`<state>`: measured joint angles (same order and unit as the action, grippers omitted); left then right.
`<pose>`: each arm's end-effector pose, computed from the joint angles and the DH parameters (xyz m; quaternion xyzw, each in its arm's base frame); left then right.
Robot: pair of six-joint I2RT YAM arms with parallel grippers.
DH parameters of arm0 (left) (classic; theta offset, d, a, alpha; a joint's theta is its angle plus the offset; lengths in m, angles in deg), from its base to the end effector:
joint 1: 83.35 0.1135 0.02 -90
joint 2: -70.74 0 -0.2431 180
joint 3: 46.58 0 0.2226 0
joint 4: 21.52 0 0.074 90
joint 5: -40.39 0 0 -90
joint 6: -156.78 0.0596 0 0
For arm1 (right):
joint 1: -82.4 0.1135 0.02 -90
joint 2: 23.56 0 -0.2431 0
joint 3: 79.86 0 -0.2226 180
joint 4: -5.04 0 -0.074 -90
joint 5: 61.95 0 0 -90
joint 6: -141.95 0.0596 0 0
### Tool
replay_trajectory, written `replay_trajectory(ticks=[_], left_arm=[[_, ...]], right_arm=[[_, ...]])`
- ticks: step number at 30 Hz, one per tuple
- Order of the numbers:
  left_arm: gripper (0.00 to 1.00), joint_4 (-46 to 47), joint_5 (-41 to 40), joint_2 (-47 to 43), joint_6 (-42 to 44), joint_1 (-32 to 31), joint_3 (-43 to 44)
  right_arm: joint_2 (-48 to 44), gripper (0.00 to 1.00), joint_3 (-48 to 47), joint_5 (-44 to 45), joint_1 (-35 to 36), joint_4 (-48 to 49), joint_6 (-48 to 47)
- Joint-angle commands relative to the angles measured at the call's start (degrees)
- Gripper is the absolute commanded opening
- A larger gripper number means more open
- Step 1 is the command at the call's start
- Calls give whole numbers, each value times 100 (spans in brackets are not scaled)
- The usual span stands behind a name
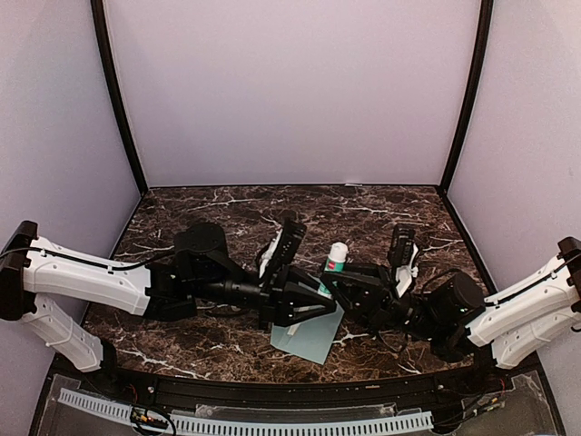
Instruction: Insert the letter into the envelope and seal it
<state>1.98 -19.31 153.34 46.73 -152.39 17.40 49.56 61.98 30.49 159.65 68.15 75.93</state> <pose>0.0880 -0.3139 0.2942 0.4459 0.5143 -0.6247 0.3827 0.0576 0.2429 0.2816 -0.2140 0.4675 0.6559 0.5527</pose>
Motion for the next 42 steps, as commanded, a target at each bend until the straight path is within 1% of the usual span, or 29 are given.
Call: replay_trajectory(ticks=[1, 3, 6, 7, 10, 11, 14, 16, 17, 20, 22, 24, 26, 29, 31, 32, 33, 34, 36, 38, 42], left_arm=[[18, 103, -11, -5, 45, -57, 165], [17, 80, -31, -19, 56, -62, 174], [11, -30, -190, -44, 137, -81, 180], [9, -64, -312, -61, 183, -82, 179], [7, -310, -652, -96, 299, -111, 181], [6, -457, -926, -113, 390, -124, 188], [6, -758, -1685, -116, 544, -195, 240], [6, -958, -2462, -53, 637, -236, 302], [6, -1003, -2663, -26, 653, -276, 340], [6, -1197, -3707, 163, 694, -354, 523], [5, -1230, -4138, 250, 691, -394, 594], [5, -1211, -4436, 297, 688, -428, 614], [4, -1159, -4509, 296, 687, -441, 585], [4, -1105, -4339, 218, 728, -457, 498], [4, -1071, -4168, 148, 788, -461, 424], [4, -1045, -4100, 123, 795, -462, 397], [4, -1038, -3942, 71, 824, -462, 350], [4, -1032, -3868, 49, 835, -462, 329], [4, -1033, -3645, -3, 847, -462, 284], [4, -1041, -3540, -38, 831, -462, 256], [3, -1003, -3223, -114, 793, -462, 228]], right_arm=[[6, 0, 100, 157, 32, 248, -77], [17, 0, 135, 223, 27, 241, -82], [19, 0, 177, 421, 39, 113, -87], [6, 0, 185, 507, 44, 44, -99], [-65, 0, 167, 891, 67, -296, -189], [-94, 0, 138, 1078, 94, -490, -232], [-133, 0, -148, 1955, 239, -1401, -313], [-27, 0, -514, 2816, 346, -2182, -299], [53, 0, -655, 3197, 401, -2412, -303], [393, 0, -1113, 4421, 586, -2986, -282], [629, 0, -1392, 5022, 664, -3320, -238], [812, 0, -1550, 5278, 684, -3435, -202], [918, 0, -1584, 5302, 685, -3386, -206], [847, 1, -1478, 5204, 687, -3196, -268], [696, 26, -1321, 4939, 684, -2941, -454], [601, 36, -1252, 4777, 686, -2832, -569], [481, 51, -1168, 4596, 686, -2762, -664], [369, 58, -1128, 4413, 678, -2744, -746], [133, 68, -1061, 3967, 682, -2756, -974], [-131, 74, -986, 3598, 672, -2851, -1128], [-863, 77, -593, 3053, 569, -2955, -1175]])
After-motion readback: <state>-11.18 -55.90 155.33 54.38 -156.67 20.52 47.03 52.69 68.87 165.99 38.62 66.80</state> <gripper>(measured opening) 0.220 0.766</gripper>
